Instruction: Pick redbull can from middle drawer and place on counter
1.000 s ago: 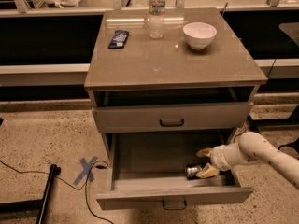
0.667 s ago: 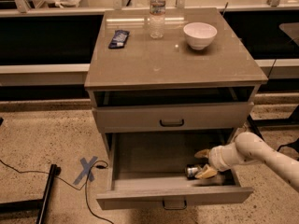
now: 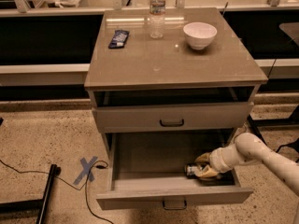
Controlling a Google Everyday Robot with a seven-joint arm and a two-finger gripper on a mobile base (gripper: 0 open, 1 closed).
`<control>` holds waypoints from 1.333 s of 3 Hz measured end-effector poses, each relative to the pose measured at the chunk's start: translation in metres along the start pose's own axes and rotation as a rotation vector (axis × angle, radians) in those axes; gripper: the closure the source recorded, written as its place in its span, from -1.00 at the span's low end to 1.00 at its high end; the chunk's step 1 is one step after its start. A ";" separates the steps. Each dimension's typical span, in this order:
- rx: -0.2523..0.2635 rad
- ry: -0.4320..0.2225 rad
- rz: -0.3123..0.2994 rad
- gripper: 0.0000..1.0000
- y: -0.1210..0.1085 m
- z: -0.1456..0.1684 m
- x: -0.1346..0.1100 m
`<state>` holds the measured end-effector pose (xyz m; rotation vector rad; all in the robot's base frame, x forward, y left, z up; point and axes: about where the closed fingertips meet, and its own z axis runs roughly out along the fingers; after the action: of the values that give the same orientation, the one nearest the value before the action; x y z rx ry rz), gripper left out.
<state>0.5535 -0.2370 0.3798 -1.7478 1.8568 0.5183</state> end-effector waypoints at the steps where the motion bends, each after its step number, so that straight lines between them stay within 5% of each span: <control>1: -0.003 -0.005 -0.030 0.57 0.001 -0.004 -0.005; 2: 0.002 -0.047 -0.086 0.99 0.007 -0.024 -0.025; 4: 0.039 -0.149 -0.182 1.00 0.039 -0.097 -0.087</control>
Offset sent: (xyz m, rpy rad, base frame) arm -0.0175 0.0064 0.0734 0.0770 -0.1247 0.1229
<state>0.5049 -0.2236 0.5064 -1.7799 1.5787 0.5215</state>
